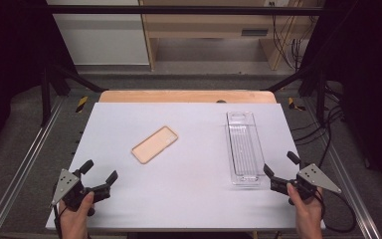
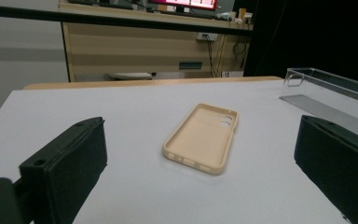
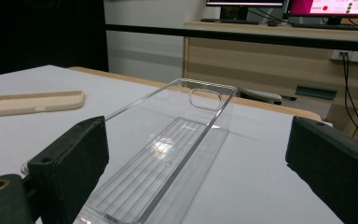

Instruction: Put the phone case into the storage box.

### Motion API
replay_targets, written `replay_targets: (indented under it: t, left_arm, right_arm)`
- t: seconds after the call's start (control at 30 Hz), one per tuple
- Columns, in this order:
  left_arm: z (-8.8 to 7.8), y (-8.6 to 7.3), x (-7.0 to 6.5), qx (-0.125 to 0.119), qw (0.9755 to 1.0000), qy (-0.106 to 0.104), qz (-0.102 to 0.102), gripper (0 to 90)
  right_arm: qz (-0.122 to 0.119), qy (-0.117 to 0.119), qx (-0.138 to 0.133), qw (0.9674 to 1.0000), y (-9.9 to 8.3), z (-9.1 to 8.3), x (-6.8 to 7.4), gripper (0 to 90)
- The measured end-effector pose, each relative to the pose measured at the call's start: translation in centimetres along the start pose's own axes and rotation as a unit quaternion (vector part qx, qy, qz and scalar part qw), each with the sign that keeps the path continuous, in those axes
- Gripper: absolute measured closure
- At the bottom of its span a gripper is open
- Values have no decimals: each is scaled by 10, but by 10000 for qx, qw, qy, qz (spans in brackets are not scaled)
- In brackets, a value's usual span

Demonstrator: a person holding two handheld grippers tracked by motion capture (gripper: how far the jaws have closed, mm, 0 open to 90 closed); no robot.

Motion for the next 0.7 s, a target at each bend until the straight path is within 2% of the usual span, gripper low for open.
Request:
replay_targets:
  t: [0.1, 0.13, 0.2, 0.37, 0.5, 0.57, 0.67, 0.7]
  left_arm:
    - [-1, 1, -5, 32, 10000, -80, -35, 20]
    - [0, 1, -10, 86, 9998, -132, 81, 20]
    - [1, 0, -13, 174, 9996, -161, 157, 20]
    - [5, 1, -18, 313, 9990, -245, 206, 20]
    - [16, 8, -25, 503, 9976, -360, 306, 26]
    - [28, 12, -29, 688, 9956, -456, 449, 26]
    - [42, 15, -30, 921, 9931, -505, 521, 25]
    - [42, 15, -30, 921, 9931, -505, 521, 25]
  right_arm:
    - [48, -64, -48, 10000, 1, -2, 0, 52]
    - [59, -80, -71, 9999, 1, -3, -1, 48]
    - [100, -74, -99, 9999, 1, -4, -1, 43]
    - [171, -70, -129, 9997, 1, -5, -2, 42]
    - [217, -99, -156, 9996, 2, -6, -3, 42]
    - [220, -108, -159, 9996, 2, -6, -2, 38]
    - [187, -99, -138, 9997, 1, -6, -2, 35]
    - [187, -99, -138, 9997, 1, -6, -2, 35]
Point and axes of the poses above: each handheld gripper's, and its own axes: z roughly forward along the jaws, y roughly out of its top, x roughly to its left, the point moved 10 cm from there along z, roughly forward along the jaws, and after that the axes turned 2 degrees about z, right-handed, at the moved point
